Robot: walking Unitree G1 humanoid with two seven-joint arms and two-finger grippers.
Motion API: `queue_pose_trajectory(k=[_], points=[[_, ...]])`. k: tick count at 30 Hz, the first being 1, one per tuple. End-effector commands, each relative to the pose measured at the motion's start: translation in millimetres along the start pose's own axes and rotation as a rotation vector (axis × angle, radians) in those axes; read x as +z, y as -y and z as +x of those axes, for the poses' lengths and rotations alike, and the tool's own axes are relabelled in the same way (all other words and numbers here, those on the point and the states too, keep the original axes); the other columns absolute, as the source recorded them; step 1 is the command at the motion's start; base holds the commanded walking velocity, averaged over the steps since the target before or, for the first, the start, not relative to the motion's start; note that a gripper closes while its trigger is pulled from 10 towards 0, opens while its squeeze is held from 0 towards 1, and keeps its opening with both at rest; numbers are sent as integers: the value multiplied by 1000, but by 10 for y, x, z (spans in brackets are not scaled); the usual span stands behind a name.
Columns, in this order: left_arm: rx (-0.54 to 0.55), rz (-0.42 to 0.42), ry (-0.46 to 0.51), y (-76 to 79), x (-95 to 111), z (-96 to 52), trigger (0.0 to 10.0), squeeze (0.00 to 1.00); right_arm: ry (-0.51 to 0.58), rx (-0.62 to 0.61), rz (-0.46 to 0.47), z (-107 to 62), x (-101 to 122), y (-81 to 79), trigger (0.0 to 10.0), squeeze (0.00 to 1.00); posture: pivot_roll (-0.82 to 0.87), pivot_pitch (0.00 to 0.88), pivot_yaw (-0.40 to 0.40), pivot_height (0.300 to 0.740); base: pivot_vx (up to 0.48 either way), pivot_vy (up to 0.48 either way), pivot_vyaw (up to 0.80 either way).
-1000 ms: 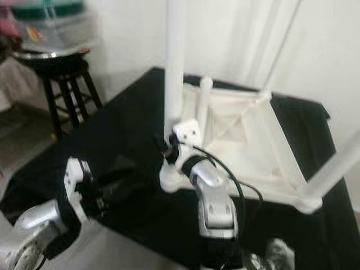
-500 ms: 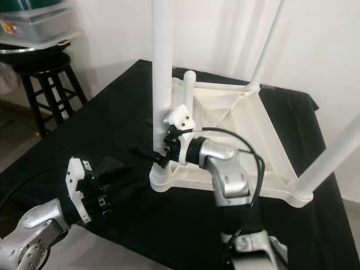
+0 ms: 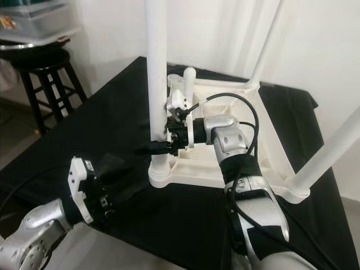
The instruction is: Building children table
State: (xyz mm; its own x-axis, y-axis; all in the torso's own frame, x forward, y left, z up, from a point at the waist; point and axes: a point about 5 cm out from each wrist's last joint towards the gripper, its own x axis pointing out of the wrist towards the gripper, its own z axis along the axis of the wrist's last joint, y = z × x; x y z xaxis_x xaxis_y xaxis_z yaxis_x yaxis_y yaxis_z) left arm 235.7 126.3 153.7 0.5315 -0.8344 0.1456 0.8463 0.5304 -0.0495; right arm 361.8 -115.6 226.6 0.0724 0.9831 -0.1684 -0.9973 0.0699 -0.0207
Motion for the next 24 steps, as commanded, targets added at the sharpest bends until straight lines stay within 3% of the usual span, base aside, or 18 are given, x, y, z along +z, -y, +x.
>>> queue_pose_trajectory(k=[1,5,11,13,14,15,16,18,19,21,22,23,24], points=[[-7,9,-6,27,-1,9,10000,0,-40,68,-17,89,20,-23,0,0,7,25,-71,740,0,0,0],[-10,7,-5,32,1,12,10000,0,-65,105,-14,26,-22,1,0,0,5,28,-69,740,0,0,0],[-11,5,0,35,9,17,10000,0,-89,-45,-56,-88,-184,39,0,0,-8,37,-70,740,0,0,0],[-11,5,0,35,9,17,10000,0,-89,-45,-56,-88,-184,39,0,0,-8,37,-70,740,0,0,0],[-11,6,1,33,15,14,10000,0,-87,-120,-41,-87,-278,1,0,0,-14,44,-73,740,0,0,0],[-11,6,2,24,24,2,10000,0,-85,-311,-12,-21,-408,-35,0,0,-21,50,-71,740,0,0,0],[-13,8,0,10,35,-12,10000,0,-54,-729,61,22,-525,-86,0,0,-21,62,-69,740,0,0,0],[-13,8,0,10,35,-12,10000,0,-54,-729,61,22,-525,-86,0,0,-21,62,-69,740,0,0,0],[-14,9,-2,1,44,-26,10000,0,-52,-1056,135,-74,-621,-166,0,0,-23,67,-66,740,0,0,0],[-14,9,-2,1,44,-26,10000,0,-52,-1056,135,-74,-621,-166,0,0,-23,67,-66,740,0,0,0],[-18,8,-7,-30,50,-45,10000,0,-93,-1033,114,85,-649,-598,0,0,-60,65,-24,740,0,0,0],[-18,8,-7,-30,50,-45,10000,0,-93,-1033,114,85,-649,-598,0,0,-60,65,-24,740,0,0,0],[-21,4,-8,-40,49,-43,10000,0,-93,-955,91,147,-616,-668,0,0,-57,63,-25,740,0,0,0]])
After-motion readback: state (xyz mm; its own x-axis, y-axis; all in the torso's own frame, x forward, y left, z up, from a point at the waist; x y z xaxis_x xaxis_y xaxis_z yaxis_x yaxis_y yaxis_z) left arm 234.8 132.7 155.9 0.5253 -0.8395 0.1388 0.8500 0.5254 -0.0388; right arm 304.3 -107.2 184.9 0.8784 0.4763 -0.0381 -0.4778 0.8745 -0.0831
